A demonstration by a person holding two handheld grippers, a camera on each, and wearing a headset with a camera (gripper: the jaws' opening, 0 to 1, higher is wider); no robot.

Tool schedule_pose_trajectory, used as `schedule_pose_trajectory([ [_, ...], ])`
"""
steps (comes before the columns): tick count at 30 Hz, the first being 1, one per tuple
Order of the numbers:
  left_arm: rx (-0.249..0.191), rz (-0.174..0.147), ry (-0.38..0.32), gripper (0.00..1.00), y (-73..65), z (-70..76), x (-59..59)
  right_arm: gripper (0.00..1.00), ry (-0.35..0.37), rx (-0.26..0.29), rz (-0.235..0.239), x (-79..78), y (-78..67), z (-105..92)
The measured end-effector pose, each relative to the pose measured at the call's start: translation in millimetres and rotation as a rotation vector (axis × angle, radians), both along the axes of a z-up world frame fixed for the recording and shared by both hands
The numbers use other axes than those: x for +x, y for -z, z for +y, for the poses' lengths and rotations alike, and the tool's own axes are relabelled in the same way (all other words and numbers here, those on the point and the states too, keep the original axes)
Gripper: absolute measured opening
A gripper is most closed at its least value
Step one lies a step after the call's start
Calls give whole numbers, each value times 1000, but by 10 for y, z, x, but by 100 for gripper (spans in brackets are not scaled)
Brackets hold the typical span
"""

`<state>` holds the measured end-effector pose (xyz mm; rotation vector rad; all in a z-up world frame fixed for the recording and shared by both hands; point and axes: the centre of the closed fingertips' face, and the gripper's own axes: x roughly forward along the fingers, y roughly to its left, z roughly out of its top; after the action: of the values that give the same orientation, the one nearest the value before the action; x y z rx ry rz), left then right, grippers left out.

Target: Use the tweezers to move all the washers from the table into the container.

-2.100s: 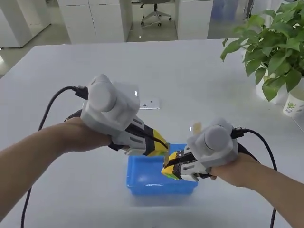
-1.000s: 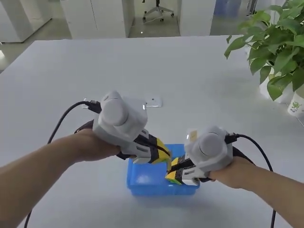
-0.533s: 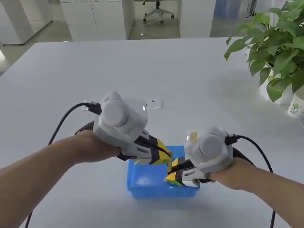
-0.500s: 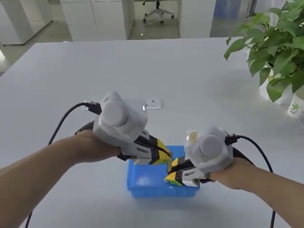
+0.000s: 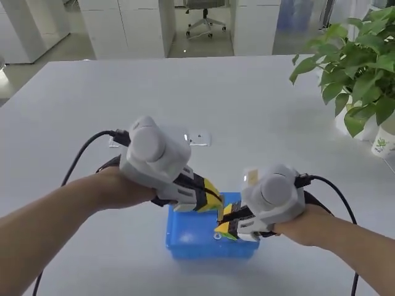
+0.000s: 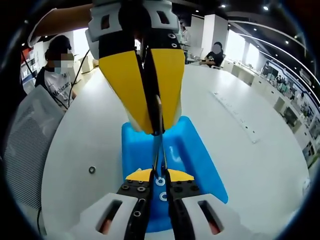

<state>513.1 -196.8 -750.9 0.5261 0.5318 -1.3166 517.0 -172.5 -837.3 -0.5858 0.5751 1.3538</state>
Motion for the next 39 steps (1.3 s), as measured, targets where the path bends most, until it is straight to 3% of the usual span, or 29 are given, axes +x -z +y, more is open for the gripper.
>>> schedule_pose_trajectory([
  [9, 5, -13, -3, 4, -157, -1, -32, 12, 2, 7, -32, -31, -168, 5],
  [23, 6, -30, 0, 4, -340, 23, -193, 12, 2, 20, -75, -177, -355, 24],
  [39, 8, -14, 26, 4, -284, -5, -486, 12, 1, 16, -65, -473, -299, -6],
])
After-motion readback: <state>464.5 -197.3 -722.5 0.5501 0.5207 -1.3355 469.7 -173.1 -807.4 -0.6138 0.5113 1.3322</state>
